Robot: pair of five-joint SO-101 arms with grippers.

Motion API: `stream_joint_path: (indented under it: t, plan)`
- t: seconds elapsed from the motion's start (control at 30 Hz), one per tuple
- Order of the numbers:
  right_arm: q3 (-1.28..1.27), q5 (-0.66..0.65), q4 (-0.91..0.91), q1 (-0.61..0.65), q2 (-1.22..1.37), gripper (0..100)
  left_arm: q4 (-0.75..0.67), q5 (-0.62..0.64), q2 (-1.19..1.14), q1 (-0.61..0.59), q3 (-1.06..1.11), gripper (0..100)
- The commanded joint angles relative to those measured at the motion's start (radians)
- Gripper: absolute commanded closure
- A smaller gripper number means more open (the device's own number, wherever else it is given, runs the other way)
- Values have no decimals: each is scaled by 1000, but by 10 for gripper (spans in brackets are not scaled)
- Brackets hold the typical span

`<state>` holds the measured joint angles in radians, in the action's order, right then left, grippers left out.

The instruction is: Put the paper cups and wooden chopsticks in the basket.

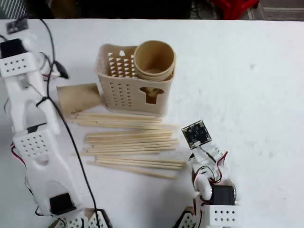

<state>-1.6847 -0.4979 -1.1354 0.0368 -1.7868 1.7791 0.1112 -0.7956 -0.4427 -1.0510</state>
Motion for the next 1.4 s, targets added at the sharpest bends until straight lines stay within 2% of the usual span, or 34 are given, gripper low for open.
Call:
stream_joint_path:
  t: [0.0,0.3,0.5,0.67,1.03,1.1,1.2,1.37]
  plan:
    - [-6,-8,-10,-1,-13,981,5,92,58,33,51,702]
    - [-6,-8,-10,-1,-13,981,-23,98,56,50,176,705]
    - [-6,-8,-10,-1,-13,981,-87,103,56,116,232,706]
    - [-6,-8,-10,-1,-13,981,-153,164,54,143,239,712]
    - [-6,-8,-10,-1,-13,981,-170,163,67,120,172,942]
    - [-6,-8,-10,-1,-13,981,-164,114,67,107,109,982]
    - [-6,-8,-10,-1,-13,981,-101,41,68,97,-18,978]
    - [-6,-8,-10,-1,-13,981,12,-157,70,88,-301,979]
